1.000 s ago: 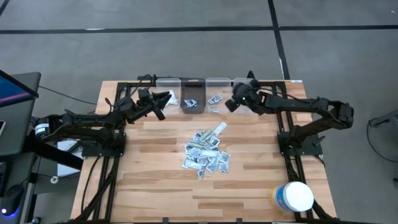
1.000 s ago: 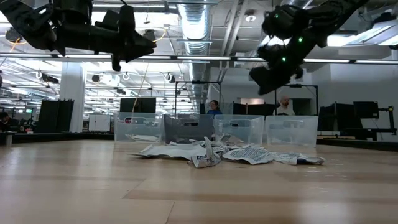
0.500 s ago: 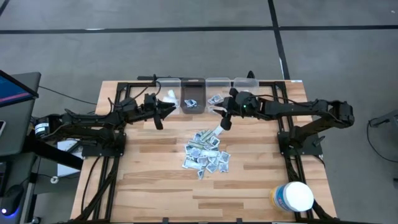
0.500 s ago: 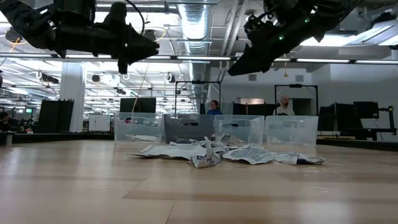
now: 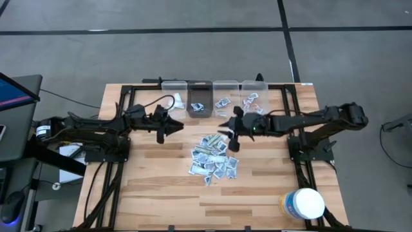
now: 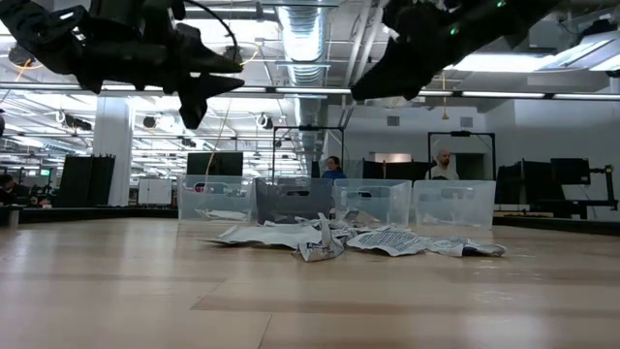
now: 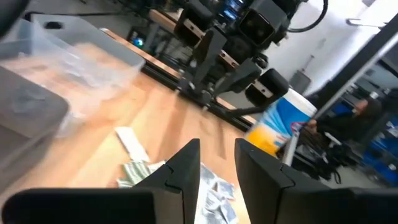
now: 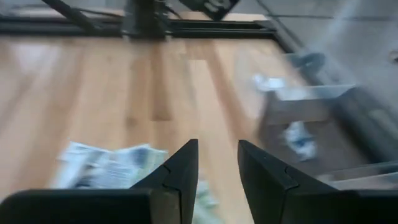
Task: Pick & Place First Aid Supplies
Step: Put the bandage into the left transparent bin
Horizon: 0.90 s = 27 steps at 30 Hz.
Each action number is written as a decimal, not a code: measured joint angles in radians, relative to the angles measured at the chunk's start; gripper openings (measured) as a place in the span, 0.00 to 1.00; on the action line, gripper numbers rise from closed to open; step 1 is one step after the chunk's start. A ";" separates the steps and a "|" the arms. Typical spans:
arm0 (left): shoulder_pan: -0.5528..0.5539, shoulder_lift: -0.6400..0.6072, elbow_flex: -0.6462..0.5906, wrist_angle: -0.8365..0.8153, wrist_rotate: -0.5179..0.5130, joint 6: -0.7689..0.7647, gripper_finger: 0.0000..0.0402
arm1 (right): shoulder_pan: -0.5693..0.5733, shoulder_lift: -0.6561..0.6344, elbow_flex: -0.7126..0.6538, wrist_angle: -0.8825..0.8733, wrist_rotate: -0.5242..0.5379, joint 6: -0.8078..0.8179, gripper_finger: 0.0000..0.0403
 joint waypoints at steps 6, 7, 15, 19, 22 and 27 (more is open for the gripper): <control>-0.077 0.000 0.000 0.003 -0.003 -0.009 0.25 | 0.133 0.011 0.000 -0.002 0.042 0.198 0.26; -0.094 0.000 0.000 0.004 -0.003 -0.018 0.25 | 0.152 0.023 0.001 -0.001 0.063 0.225 0.26; -0.249 0.000 0.000 0.002 -0.011 -0.036 0.25 | 0.296 0.160 0.000 0.059 0.105 0.443 0.26; -0.324 0.000 0.000 0.001 -0.079 -0.028 0.25 | 0.362 0.259 0.010 0.138 0.108 0.483 0.26; -0.370 0.006 0.000 0.000 -0.161 -0.026 0.25 | 0.392 0.333 0.046 0.128 0.109 0.476 0.26; -0.442 0.038 0.001 0.004 -0.258 -0.069 0.25 | 0.394 0.425 0.100 0.123 0.112 0.468 0.26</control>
